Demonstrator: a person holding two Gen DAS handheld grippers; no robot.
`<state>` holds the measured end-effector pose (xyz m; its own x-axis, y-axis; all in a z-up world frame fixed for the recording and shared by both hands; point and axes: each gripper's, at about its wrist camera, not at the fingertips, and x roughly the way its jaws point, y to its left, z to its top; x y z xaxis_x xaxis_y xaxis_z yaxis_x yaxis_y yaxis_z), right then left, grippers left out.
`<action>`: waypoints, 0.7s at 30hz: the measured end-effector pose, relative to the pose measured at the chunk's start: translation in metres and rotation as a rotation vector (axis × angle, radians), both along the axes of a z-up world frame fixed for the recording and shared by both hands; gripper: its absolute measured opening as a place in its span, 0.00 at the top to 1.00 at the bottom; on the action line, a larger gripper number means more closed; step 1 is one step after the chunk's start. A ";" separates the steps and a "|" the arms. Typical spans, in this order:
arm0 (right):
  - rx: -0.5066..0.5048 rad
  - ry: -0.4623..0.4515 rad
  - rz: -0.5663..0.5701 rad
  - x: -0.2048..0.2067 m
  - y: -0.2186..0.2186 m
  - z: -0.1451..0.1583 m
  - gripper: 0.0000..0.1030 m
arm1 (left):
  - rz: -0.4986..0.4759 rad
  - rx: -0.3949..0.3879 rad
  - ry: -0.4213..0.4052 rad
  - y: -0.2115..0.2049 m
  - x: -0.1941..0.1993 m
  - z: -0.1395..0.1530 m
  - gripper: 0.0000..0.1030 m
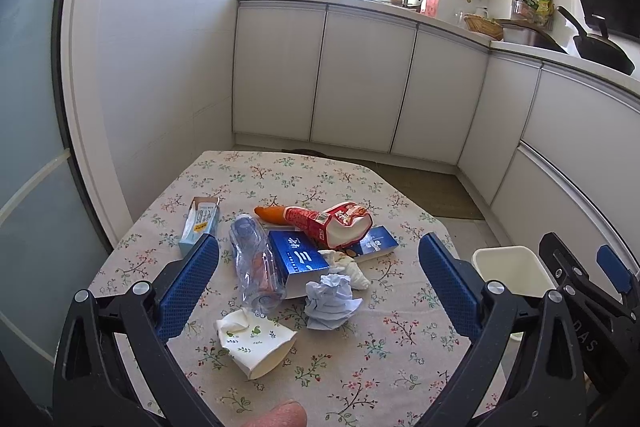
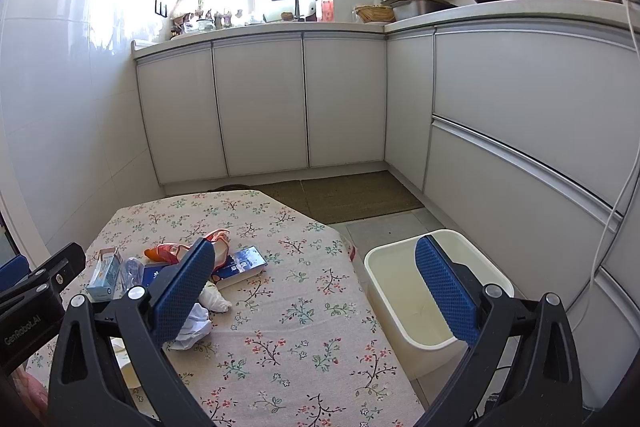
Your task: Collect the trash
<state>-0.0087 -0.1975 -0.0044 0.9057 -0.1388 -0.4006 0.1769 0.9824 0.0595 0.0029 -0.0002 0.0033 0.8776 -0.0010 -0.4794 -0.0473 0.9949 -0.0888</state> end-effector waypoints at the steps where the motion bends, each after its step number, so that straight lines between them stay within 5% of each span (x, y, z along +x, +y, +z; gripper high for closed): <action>1: 0.001 -0.003 0.000 0.000 0.001 -0.001 0.05 | 0.000 -0.001 0.001 0.000 0.000 0.000 0.07; 21: 0.004 -0.007 0.000 0.000 0.000 -0.004 0.05 | 0.013 -0.010 0.010 0.005 0.000 -0.011 0.07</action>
